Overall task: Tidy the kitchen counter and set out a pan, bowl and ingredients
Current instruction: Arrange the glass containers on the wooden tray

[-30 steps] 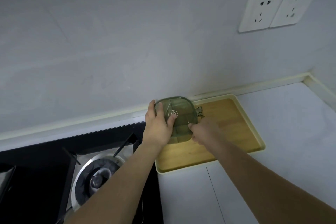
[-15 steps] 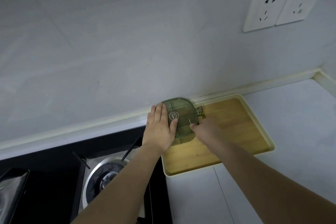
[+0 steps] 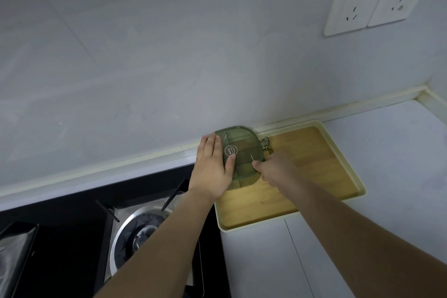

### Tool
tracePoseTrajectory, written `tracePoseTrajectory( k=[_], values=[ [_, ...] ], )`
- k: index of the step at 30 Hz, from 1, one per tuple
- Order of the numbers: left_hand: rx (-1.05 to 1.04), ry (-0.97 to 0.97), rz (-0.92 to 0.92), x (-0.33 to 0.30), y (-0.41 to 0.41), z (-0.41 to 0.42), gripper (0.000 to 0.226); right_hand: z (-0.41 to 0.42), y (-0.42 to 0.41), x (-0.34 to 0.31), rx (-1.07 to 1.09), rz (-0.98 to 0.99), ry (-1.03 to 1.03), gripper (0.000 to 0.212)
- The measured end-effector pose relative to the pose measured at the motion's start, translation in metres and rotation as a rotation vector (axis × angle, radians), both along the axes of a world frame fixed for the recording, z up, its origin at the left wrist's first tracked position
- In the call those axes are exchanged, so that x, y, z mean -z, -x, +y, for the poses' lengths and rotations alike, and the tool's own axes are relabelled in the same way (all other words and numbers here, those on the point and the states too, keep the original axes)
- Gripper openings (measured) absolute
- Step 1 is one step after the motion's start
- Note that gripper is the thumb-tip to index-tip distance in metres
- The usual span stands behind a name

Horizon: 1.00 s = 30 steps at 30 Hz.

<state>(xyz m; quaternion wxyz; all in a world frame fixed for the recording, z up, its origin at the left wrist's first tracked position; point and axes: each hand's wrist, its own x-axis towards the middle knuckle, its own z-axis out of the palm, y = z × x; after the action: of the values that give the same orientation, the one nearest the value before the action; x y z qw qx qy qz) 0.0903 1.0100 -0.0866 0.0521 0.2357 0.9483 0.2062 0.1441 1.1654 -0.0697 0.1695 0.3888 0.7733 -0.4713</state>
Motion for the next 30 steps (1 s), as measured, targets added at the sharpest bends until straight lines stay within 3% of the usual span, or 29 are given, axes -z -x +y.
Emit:
tracePoseTrajectory(
  k=[5, 11, 14, 16, 20, 23, 30],
  values=[
    [-0.003, -0.066, 0.01, 0.004, -0.001, -0.002, 0.065, -0.002, -0.007, 0.002, -0.015, 0.077, -0.026, 0.039],
    [0.007, -0.023, 0.058, 0.004, 0.0, -0.002, 0.065, -0.004, -0.02, 0.002, 0.084, 0.195, 0.11, 0.04],
    [0.01, -0.005, 0.096, -0.005, -0.004, -0.006, 0.071, -0.002, -0.028, -0.01, 0.115, 0.174, 0.13, 0.057],
    [-0.003, -0.003, 0.128, -0.019, -0.014, -0.012, 0.077, -0.003, -0.041, -0.023, 0.029, 0.192, 0.03, 0.065],
    [-0.008, 0.039, 0.195, -0.051, -0.044, -0.033, 0.077, -0.017, -0.07, -0.055, -0.13, 0.397, -0.315, 0.055],
    [-0.006, 0.073, 0.231, -0.069, -0.062, -0.052, 0.074, -0.028, -0.078, -0.069, -0.293, 0.522, -0.555, 0.065],
    [-0.148, 0.103, 0.345, -0.115, -0.104, -0.138, 0.071, -0.083, -0.092, -0.11, -0.651, 0.738, -0.793, 0.065]
  ],
)
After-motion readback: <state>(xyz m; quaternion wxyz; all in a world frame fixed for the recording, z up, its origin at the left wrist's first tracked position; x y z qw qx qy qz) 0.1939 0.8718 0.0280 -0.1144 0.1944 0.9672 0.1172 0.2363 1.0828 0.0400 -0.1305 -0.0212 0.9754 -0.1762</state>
